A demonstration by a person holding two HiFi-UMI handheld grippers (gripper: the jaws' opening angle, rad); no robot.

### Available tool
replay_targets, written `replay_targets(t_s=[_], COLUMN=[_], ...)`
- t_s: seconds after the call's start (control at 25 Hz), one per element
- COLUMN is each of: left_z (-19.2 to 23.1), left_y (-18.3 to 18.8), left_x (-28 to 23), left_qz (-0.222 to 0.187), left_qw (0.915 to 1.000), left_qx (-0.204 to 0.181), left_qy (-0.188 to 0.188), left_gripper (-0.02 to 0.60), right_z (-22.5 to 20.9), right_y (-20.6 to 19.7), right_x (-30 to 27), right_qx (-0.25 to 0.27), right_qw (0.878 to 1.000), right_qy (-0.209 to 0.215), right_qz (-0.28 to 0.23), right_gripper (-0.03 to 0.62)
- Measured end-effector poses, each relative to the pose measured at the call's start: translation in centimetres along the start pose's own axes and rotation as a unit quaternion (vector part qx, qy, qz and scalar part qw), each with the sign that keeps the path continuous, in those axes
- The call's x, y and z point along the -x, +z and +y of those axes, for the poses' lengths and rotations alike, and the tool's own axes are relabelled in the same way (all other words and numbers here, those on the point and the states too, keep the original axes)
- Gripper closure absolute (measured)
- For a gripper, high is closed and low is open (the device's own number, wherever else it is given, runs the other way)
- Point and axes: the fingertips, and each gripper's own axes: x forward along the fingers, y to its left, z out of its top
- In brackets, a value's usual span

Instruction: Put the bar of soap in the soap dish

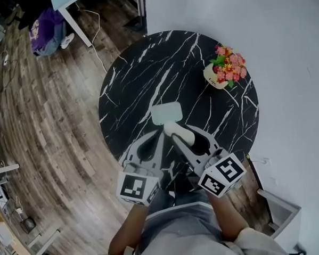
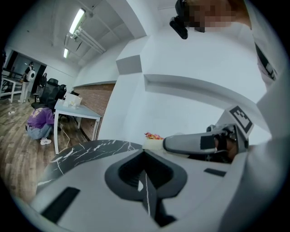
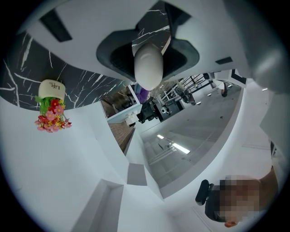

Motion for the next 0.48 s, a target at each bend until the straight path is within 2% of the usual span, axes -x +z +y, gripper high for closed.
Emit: replay_targets(t_s=[0.48], left_z=[2.2], left_y=[-3.9], left_x=[-2.6], left_qz=[0.026], left_qw=[0.9993], left_qx=[0.009], left_qy=[0.024], left_gripper=[0.580], right_z=[-3.7], right_y=[-3.4], right_x=[-3.2], right_qx=[-0.010], right_qw=[0.999], right_qy=[0.002], right_qz=[0.040], right_gripper=[0.436])
